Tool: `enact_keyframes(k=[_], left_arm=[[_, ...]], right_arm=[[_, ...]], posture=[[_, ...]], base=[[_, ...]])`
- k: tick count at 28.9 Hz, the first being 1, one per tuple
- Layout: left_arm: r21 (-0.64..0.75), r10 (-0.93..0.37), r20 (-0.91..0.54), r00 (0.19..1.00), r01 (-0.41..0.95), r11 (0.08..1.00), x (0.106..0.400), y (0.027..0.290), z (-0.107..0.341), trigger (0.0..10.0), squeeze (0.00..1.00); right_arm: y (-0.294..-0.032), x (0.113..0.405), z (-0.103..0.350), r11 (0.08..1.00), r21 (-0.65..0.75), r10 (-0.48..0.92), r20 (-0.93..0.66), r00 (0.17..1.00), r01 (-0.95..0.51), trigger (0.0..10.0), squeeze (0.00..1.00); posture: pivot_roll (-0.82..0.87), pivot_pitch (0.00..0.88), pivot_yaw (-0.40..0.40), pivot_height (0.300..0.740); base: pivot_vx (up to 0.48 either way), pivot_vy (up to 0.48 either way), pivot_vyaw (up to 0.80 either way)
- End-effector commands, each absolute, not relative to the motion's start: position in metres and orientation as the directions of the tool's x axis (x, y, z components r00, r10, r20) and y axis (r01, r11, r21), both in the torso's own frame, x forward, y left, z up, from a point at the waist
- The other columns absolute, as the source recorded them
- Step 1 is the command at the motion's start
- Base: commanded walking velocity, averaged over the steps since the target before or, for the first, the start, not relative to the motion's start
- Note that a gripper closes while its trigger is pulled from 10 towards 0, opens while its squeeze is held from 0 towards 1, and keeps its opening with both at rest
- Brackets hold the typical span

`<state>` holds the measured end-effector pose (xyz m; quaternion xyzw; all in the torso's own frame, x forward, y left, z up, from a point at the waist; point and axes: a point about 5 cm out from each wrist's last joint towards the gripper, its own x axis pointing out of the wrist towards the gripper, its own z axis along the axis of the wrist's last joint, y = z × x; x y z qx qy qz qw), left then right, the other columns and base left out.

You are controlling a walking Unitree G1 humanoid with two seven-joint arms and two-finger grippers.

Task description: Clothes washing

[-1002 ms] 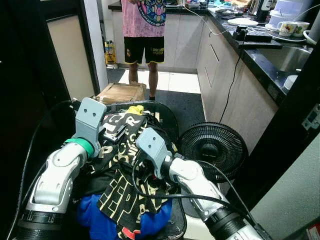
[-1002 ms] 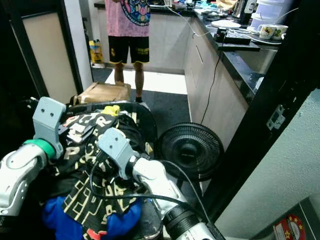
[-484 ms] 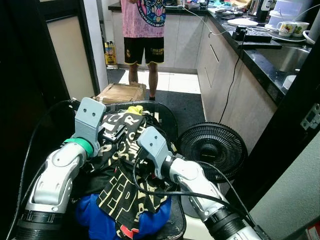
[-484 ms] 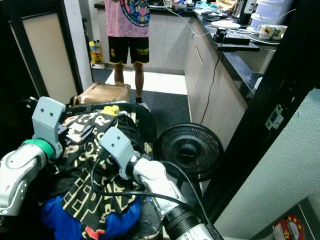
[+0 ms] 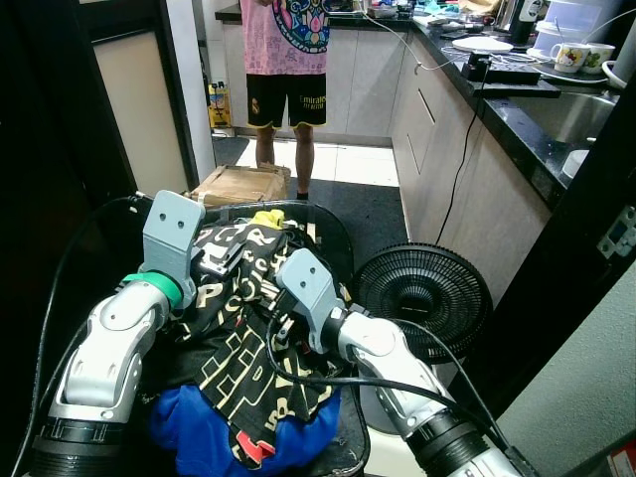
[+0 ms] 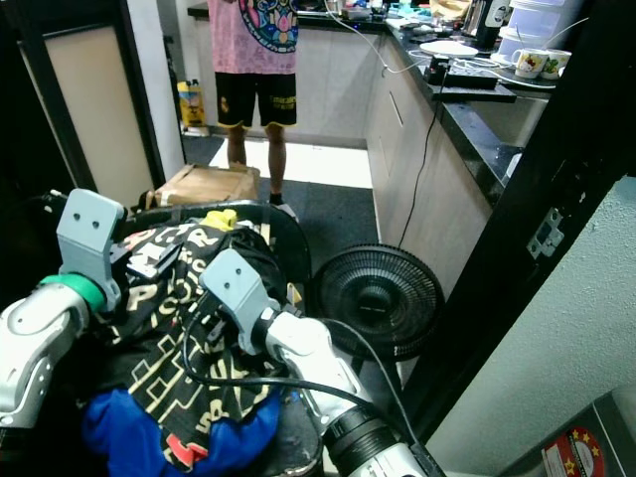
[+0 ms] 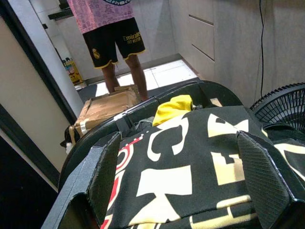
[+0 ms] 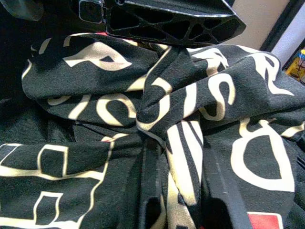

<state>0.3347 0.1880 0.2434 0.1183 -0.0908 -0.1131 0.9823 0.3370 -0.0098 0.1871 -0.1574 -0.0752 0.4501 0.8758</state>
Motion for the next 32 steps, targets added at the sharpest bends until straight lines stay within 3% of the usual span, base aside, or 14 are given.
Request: enact_keyframes(k=[1,6,13,15,22,25,28,32], left_arm=[[0.254,-0.240,0.162,0.957,0.195,0.947,0.335,0.188,0.245,10.0,0.00],[0.233,-0.231,0.192,0.954,0.184,0.955,0.335,0.187,0.249,10.0,0.00],[0.182,-0.222,0.250,0.942,0.179,0.967,0.335,0.185,0.257,10.0,0.00],[0.128,-0.222,0.334,0.916,0.190,0.974,0.333,0.180,0.270,10.0,0.00],[0.061,-0.185,0.416,0.891,0.176,0.983,0.325,0.182,0.278,10.0,0.00],[0.209,0.035,0.328,0.944,-0.108,0.972,0.318,0.212,0.255,10.0,0.00],[0.227,0.058,0.329,0.942,-0.138,0.964,0.316,0.216,0.253,10.0,0.00],[0.146,0.121,0.355,0.927,-0.183,0.972,0.302,0.229,0.248,10.0,0.00]], right_arm=[[-0.012,0.339,0.188,0.563,-0.327,0.802,-0.005,0.597,-0.759,0.0,0.00],[-0.020,0.346,0.220,0.649,-0.171,0.761,0.169,0.627,-0.741,0.0,0.00],[-0.027,0.348,0.233,0.679,-0.104,0.726,0.241,0.644,-0.727,0.0,0.00],[-0.042,0.352,0.252,0.726,-0.023,0.651,0.344,0.676,-0.687,0.0,0.00],[-0.069,0.355,0.275,0.780,0.047,0.535,0.465,0.705,-0.624,0.0,0.00],[-0.087,0.353,0.269,0.820,0.036,0.495,0.459,0.738,-0.572,0.0,0.00],[-0.089,0.353,0.268,0.823,0.039,0.490,0.458,0.742,-0.567,0.0,0.00],[-0.111,0.349,0.266,0.863,0.066,0.421,0.456,0.784,-0.502,0.0,0.00]], posture=[[0.00,0.063,-0.004,0.740],[0.00,0.060,-0.003,0.740],[-0.01,0.061,-0.003,0.740],[-0.01,0.060,-0.003,0.740],[-0.01,0.056,0.009,0.740],[-0.01,0.055,0.012,0.740],[-0.01,0.055,0.012,0.740],[-0.01,0.054,0.007,0.740]], base=[[0.000,0.000,0.00],[0.000,0.000,0.00],[0.000,0.000,0.00],[0.000,0.000,0.00],[0.000,0.000,0.00],[0.000,0.000,0.00],[0.000,0.000,0.00],[0.000,0.000,0.00]])
